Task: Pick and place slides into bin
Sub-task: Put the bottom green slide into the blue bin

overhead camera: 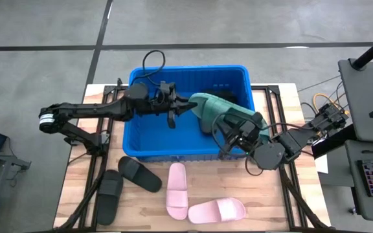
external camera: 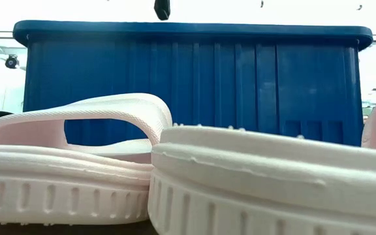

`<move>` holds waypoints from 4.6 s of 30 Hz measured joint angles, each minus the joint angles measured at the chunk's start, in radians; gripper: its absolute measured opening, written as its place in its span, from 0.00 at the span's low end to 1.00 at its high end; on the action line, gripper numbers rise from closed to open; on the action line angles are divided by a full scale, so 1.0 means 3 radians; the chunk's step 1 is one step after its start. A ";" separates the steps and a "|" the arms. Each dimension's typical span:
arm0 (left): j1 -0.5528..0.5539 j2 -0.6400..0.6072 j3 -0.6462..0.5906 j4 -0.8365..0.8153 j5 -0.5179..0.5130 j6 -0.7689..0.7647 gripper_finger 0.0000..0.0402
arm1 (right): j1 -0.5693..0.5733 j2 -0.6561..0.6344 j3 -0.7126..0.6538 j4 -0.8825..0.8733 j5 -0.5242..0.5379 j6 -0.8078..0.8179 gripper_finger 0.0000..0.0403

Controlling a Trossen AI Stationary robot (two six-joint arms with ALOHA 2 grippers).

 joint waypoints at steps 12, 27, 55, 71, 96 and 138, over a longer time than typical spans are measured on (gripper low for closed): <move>0.0127 -0.0060 -0.0037 -0.0451 0.0133 -0.0092 0.04 | 0.0024 -0.0047 0.0000 -0.0039 -0.0001 -0.0384 0.46; 0.0424 -0.0541 -0.0100 -0.0943 0.0503 -0.0104 0.04 | 0.0052 -0.0109 0.0001 -0.0018 0.0001 -0.0876 0.48; 0.0677 -0.0566 -0.0088 -0.1108 0.1496 -0.0812 0.04 | 0.0050 0.0102 0.0140 0.0580 0.0027 -0.3387 0.48; 0.0690 -0.0572 -0.0084 -0.1109 0.1595 -0.1071 0.04 | 0.0014 0.0329 0.0677 0.0231 -0.0048 -0.3426 0.48; 0.0711 -0.0566 -0.0074 -0.1191 0.1779 -0.1318 0.04 | -0.0203 0.1490 0.2931 -0.2949 -0.1205 -0.2729 0.48; 0.0728 -0.0543 -0.0100 -0.1072 0.2143 -0.1913 0.04 | -0.0380 0.1836 0.2922 -0.2447 -0.1101 -0.3474 0.27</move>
